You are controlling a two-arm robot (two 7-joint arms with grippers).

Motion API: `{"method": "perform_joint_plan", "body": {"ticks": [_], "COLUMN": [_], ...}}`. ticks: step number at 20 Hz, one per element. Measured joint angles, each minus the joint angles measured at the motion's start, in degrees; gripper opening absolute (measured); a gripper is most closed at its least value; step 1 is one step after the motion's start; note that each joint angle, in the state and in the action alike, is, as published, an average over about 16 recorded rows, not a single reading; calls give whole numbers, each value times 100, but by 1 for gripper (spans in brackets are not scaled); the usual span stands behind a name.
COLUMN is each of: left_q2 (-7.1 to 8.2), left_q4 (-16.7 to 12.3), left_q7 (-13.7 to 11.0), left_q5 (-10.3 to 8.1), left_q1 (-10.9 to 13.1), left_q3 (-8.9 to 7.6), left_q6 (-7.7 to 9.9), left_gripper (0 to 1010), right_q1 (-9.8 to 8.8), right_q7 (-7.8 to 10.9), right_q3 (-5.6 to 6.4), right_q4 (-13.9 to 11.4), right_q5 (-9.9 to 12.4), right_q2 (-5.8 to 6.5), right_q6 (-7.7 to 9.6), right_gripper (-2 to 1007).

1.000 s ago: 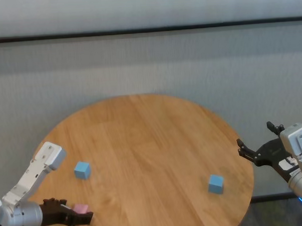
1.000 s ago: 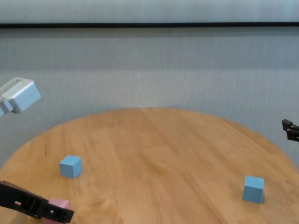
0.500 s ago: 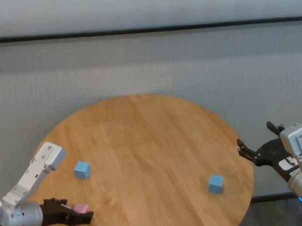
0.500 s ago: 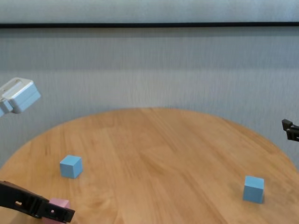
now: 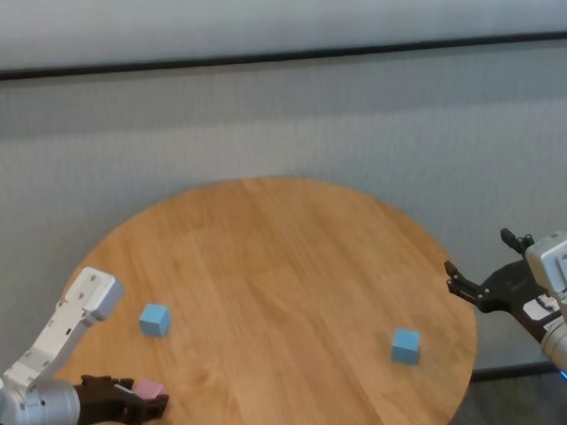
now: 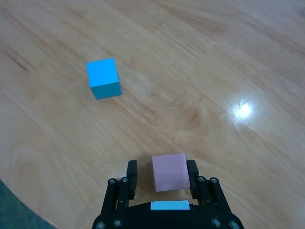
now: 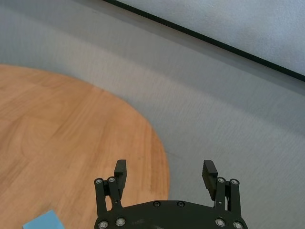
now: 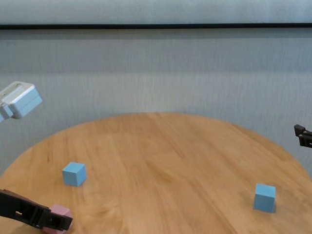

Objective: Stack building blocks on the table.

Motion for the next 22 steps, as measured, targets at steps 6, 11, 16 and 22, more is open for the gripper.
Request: {"method": "perform_joint_plan", "body": {"ticks": [6,11,16,22], "left_q2": [9,19,-5,-177], "left_q4": [-12,-40,-66,25], "left_q7": [-14,-94,-293,-653], "left_q5": [35,138,310,583], "left_q1": [-6,-46,-175,-505], "left_q3": [11,54,186,468], "left_q6": [-34,-144,-345,-704], "left_gripper": [515,424,399,399], "right_q1": [0,0,0,0], "right_q7": [0,0,0,0], "right_q3": [0,0,0,0], "right_q4": [0,0,0,0], "right_q5": [0,0,0,0], "right_q2": [0,0,0,0], "right_q6": [0,0,0,0], "right_gripper": [1001,1001,1001,1001]}}
